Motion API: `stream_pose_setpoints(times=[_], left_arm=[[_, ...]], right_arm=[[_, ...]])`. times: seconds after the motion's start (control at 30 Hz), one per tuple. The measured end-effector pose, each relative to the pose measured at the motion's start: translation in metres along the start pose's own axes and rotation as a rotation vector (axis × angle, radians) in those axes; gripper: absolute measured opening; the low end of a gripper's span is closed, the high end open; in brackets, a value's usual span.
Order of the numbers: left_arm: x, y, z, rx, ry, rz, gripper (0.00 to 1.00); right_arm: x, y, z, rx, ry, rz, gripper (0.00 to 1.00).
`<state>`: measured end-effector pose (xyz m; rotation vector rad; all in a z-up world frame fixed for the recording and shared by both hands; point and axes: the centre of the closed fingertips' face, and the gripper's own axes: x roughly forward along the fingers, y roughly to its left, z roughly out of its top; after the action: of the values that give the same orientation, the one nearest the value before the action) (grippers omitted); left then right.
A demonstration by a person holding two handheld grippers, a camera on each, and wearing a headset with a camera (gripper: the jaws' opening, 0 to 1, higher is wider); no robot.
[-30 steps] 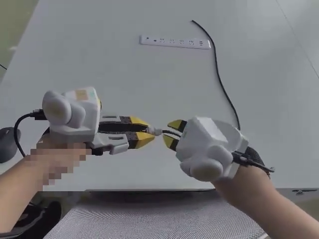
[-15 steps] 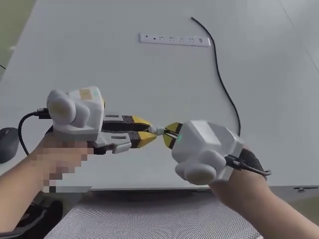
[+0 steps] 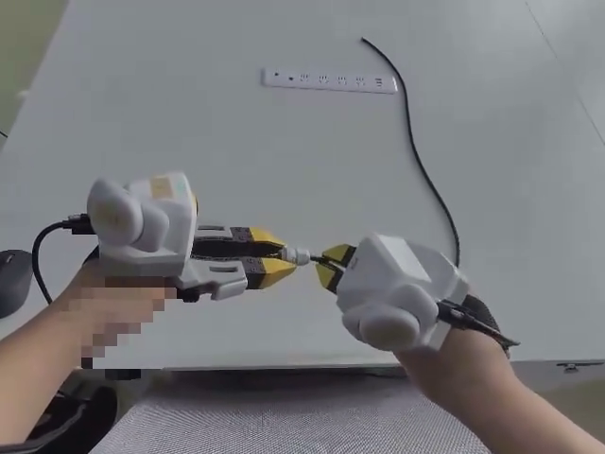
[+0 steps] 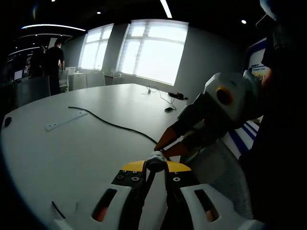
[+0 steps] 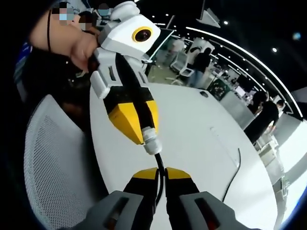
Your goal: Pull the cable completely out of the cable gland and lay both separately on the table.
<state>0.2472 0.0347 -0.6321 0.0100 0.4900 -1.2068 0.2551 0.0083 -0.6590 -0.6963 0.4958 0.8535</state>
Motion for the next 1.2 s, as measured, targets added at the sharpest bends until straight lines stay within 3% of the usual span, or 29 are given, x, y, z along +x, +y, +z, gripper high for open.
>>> stream_pose_setpoints(times=[0.07, 0.2, 0.3, 0.6, 0.77, 0.97, 1.2], left_arm=[[-0.001, 0.001, 0.001, -0.006, -0.005, 0.001, 0.15], [-0.001, 0.002, 0.003, -0.006, -0.009, 0.001, 0.15], [-0.001, 0.003, 0.004, -0.007, -0.01, 0.0, 0.15], [0.001, 0.004, 0.007, -0.009, -0.024, -0.003, 0.15], [0.003, 0.001, 0.005, -0.002, -0.015, -0.007, 0.15], [0.003, 0.002, 0.007, 0.003, -0.024, -0.009, 0.15], [-0.002, 0.006, 0.009, 0.008, -0.031, 0.002, 0.15]], right_arm=[[0.001, -0.002, -0.005, 0.052, 0.009, -0.005, 0.0], [0.003, -0.005, -0.013, 0.087, 0.019, -0.008, 0.0], [0.007, -0.009, -0.028, 0.232, 0.039, -0.012, 0.0], [0.016, -0.015, -0.073, 0.49, 0.104, -0.022, 0.0], [0.019, -0.013, -0.084, 0.626, 0.11, -0.019, 0.0], [0.017, -0.015, -0.079, 0.526, 0.089, -0.048, 0.0], [0.011, -0.016, -0.073, 0.482, 0.067, -0.064, 0.01]])
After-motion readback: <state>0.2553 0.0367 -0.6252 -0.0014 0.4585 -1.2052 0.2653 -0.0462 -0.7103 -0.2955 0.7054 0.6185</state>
